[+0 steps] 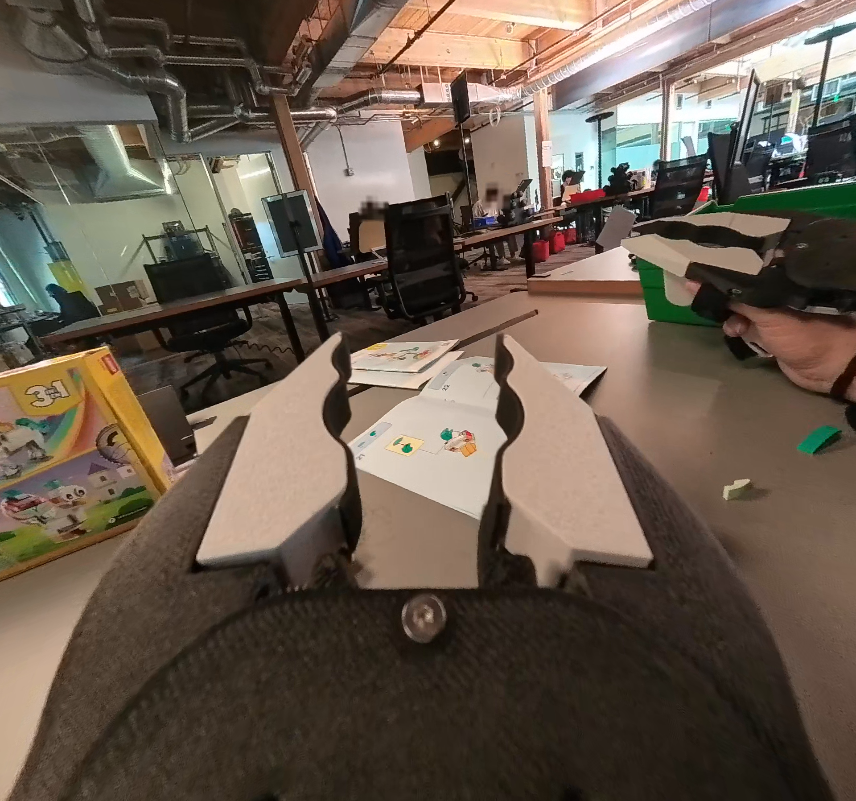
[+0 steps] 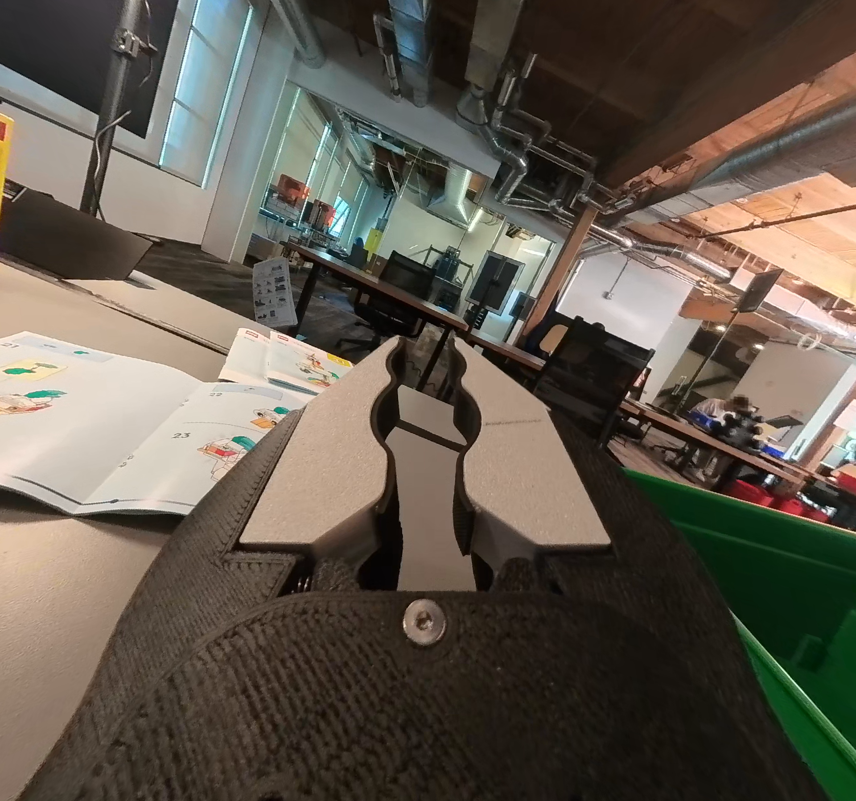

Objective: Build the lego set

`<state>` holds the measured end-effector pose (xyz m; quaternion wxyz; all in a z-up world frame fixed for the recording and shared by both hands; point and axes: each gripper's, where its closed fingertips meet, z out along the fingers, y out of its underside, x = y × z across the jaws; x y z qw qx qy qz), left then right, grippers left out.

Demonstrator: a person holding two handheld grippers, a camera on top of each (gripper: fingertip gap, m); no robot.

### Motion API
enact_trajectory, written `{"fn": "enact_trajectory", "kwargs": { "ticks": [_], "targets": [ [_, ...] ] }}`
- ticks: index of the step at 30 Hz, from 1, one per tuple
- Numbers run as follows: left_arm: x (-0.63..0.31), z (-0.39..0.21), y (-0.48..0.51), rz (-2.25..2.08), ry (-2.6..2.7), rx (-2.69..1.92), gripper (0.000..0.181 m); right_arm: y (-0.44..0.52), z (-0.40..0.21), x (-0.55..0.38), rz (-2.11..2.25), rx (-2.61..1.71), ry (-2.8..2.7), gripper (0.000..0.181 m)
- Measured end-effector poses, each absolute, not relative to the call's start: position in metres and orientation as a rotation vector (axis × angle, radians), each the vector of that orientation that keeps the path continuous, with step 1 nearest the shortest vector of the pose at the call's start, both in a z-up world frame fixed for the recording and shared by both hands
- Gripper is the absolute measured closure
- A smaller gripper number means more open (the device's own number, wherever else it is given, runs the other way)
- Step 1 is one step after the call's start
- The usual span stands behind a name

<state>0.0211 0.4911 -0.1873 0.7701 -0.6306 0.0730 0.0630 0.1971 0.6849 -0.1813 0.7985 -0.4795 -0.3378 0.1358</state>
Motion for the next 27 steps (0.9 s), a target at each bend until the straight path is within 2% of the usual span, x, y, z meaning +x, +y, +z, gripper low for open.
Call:
{"fn": "enact_trajectory", "kwargs": {
  "ticks": [18,27],
  "targets": [
    [0.03,-0.209,0.5,0.15,0.213,-1.447,0.123,0.676,-0.188,0.18,0.448,-1.003,-0.821,0.166],
    [0.006,-0.19,0.486,0.067,0.066,-1.397,0.122,0.666,-0.19,0.174,0.446,-0.979,-0.867,0.166]
  ]
}}
